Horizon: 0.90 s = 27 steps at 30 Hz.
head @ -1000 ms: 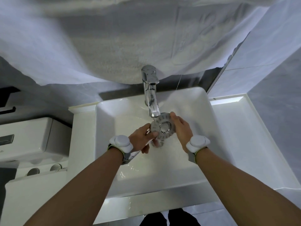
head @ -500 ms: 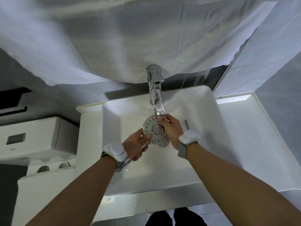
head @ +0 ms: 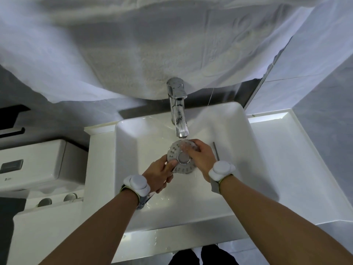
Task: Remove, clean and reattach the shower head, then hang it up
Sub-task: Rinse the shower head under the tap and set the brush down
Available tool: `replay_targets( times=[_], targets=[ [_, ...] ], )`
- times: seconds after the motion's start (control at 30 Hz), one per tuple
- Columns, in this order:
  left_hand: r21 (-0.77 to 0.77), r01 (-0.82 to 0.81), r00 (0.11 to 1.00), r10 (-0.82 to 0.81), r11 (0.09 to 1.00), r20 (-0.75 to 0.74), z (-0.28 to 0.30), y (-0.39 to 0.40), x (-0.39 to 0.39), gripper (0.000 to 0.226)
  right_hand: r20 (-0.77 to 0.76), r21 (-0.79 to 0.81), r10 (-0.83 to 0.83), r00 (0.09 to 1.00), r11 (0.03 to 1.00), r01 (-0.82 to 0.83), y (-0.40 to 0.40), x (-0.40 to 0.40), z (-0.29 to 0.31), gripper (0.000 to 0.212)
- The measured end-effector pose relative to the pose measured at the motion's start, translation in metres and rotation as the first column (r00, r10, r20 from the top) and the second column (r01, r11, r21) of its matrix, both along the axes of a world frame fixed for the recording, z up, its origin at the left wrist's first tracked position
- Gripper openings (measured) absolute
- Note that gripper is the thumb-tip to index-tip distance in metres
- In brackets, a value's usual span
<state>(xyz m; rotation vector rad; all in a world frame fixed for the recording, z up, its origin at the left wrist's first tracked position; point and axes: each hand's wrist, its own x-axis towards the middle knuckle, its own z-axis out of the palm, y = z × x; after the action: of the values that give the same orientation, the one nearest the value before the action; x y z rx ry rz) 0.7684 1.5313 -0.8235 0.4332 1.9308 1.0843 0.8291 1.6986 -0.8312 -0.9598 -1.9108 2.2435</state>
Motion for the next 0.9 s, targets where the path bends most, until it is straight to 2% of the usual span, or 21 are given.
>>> replay_targets(
  times=[0.1, 0.2, 0.27, 0.4, 0.53, 0.6, 0.67, 0.73, 0.8, 0.9],
  targets=[
    [0.033, -0.066, 0.990, 0.061, 0.997, 0.125, -0.001, 0.004, 0.006, 0.029, 0.049, 0.138, 0.019, 0.999, 0.990, -0.025, -0.001, -0.004, 0.003, 0.034],
    [0.053, -0.148, 0.954, 0.129, 0.988, 0.270, 0.000, 0.004, 0.010, 0.031, 0.059, 0.128, 0.078, 0.995, 0.988, -0.085, 0.007, -0.008, 0.002, 0.022],
    [0.057, -0.205, 0.932, 0.177, 0.977, 0.317, 0.000, 0.005, 0.011, 0.037, 0.023, 0.042, 0.035, 0.999, 0.999, -0.036, 0.010, -0.009, 0.005, 0.005],
    [0.057, -0.286, 0.904, 0.249, 0.957, 0.346, 0.003, 0.007, 0.010, 0.049, 0.012, -0.105, -0.032, 0.999, 0.994, 0.033, 0.008, -0.019, 0.006, 0.013],
    [0.055, -0.308, 0.826, 0.238, 0.950, 0.511, 0.010, 0.014, 0.006, 0.058, -0.047, -0.444, -0.157, 0.986, 0.888, 0.120, 0.011, -0.016, 0.002, 0.029],
    [0.063, -0.312, 0.796, 0.225, 0.948, 0.562, 0.013, 0.020, 0.007, 0.062, -0.075, -0.527, -0.159, 0.984, 0.844, 0.096, 0.013, -0.012, 0.000, 0.038],
    [0.064, -0.335, 0.772, 0.235, 0.940, 0.591, 0.011, 0.019, 0.011, 0.067, -0.070, -0.558, -0.141, 0.988, 0.826, 0.078, 0.012, -0.011, 0.001, 0.038],
    [0.041, -0.369, 0.727, 0.261, 0.928, 0.635, 0.005, 0.012, 0.015, 0.072, -0.011, -0.512, -0.105, 0.994, 0.855, 0.085, 0.010, -0.010, 0.004, 0.033],
    [0.011, -0.380, 0.692, 0.276, 0.925, 0.667, -0.001, 0.006, 0.019, 0.071, 0.070, -0.377, -0.026, 0.997, 0.925, 0.051, 0.010, -0.009, 0.009, 0.022],
    [0.013, -0.359, 0.718, 0.267, 0.933, 0.643, -0.001, 0.010, 0.024, 0.057, 0.146, -0.162, 0.000, 0.989, 0.986, 0.024, 0.020, -0.007, 0.015, 0.016]
  ],
)
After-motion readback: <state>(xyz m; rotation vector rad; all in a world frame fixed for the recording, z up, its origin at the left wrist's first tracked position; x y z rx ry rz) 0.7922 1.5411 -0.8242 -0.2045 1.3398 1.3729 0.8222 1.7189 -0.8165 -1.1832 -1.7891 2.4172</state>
